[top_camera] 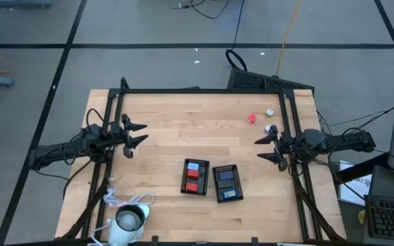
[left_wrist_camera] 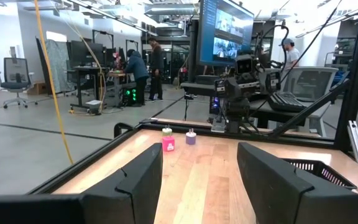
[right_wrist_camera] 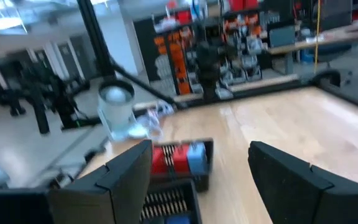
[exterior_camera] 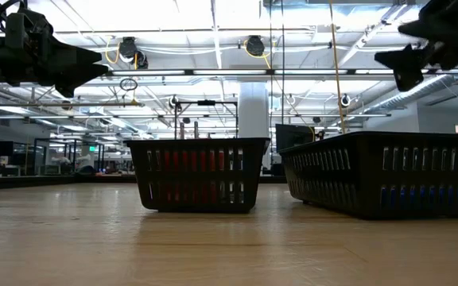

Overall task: Pick & Place Office items
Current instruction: Put the pink charger adapter into the left black basket

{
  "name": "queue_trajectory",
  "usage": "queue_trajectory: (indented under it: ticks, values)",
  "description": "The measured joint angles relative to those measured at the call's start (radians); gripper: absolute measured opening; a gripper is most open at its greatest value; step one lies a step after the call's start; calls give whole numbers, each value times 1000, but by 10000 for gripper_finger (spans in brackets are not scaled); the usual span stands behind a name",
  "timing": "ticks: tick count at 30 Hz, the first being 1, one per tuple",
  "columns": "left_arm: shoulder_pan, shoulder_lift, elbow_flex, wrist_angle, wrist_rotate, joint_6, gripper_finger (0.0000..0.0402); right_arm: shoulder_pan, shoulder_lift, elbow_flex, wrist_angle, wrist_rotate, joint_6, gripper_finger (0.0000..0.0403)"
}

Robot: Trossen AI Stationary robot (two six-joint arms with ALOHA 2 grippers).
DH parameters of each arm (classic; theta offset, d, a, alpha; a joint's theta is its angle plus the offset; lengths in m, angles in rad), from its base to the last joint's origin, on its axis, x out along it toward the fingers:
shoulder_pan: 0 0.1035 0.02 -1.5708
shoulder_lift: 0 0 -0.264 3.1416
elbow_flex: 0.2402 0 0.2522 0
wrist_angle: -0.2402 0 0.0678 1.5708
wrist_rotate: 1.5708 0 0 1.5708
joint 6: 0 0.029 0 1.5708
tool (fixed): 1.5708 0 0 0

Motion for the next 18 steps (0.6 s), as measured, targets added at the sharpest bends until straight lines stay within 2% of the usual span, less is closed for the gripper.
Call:
queue_trajectory:
  ticks: [5,10,15,18]
  values:
    - [0,0,0,0,0,0,209,0,0,0,120,0,-1,254]
    - [0,0,0,0,0,0,209,0,1,0,139,16,0,254]
    - [0,0,0,0,0,0,209,0,100,0,230,287,40,254]
    - [0,0,0,0,0,0,209,0,225,0,265,384,78,254]
